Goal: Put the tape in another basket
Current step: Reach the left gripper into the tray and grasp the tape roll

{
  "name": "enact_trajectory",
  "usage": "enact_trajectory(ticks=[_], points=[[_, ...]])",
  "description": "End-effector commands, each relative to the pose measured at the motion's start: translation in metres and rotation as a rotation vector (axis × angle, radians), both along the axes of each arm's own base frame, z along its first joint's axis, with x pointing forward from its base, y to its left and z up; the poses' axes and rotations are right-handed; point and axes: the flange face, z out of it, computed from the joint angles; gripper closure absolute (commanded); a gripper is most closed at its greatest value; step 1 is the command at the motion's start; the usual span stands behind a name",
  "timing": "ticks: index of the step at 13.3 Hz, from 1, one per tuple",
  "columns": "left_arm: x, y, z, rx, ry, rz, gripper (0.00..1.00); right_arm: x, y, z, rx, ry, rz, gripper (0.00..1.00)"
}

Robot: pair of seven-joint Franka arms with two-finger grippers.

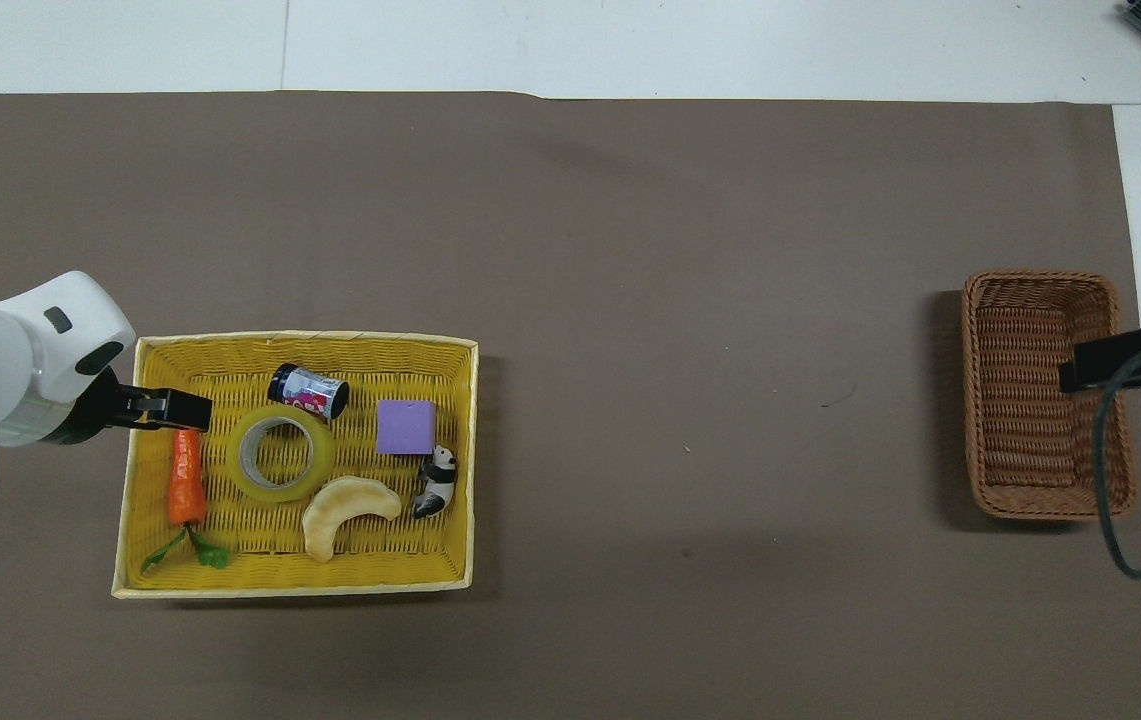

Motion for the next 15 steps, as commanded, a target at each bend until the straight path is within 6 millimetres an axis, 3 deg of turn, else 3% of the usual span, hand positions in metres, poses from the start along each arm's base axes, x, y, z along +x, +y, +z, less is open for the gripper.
enact_trajectory(ticks=[1,4,6,7,8,11,13,15], points=[[-0.011,-0.003,-0.033,-0.012,-0.018,0.023,0.0,-0.004,-0.001,-0.001,0.018,-0.009,0.021,0.0],[-0.006,-0.007,-0.06,-0.042,-0.033,0.055,0.0,-0.004,-0.001,-0.001,0.018,-0.009,0.021,0.0],[-0.012,-0.009,-0.063,-0.042,-0.021,0.043,0.0,-0.004,-0.001,-0.001,0.018,-0.008,0.021,0.0],[-0.014,-0.01,-0.063,-0.041,-0.014,0.05,0.37,-0.004,-0.001,-0.001,0.019,-0.008,0.022,0.0],[-0.016,-0.011,-0.063,-0.04,0.001,0.046,0.99,-0.004,0.001,-0.002,0.035,-0.007,0.021,0.0],[-0.009,-0.011,-0.05,-0.039,0.082,0.025,1.0,-0.004,0.001,-0.002,0.038,-0.005,0.023,0.0],[-0.001,-0.011,-0.023,-0.044,0.079,0.029,1.0,-0.005,0.003,-0.002,0.039,-0.002,0.028,0.0],[0.008,-0.016,0.022,-0.049,0.091,0.023,1.0,-0.005,0.011,-0.002,0.107,-0.003,0.025,0.0]])
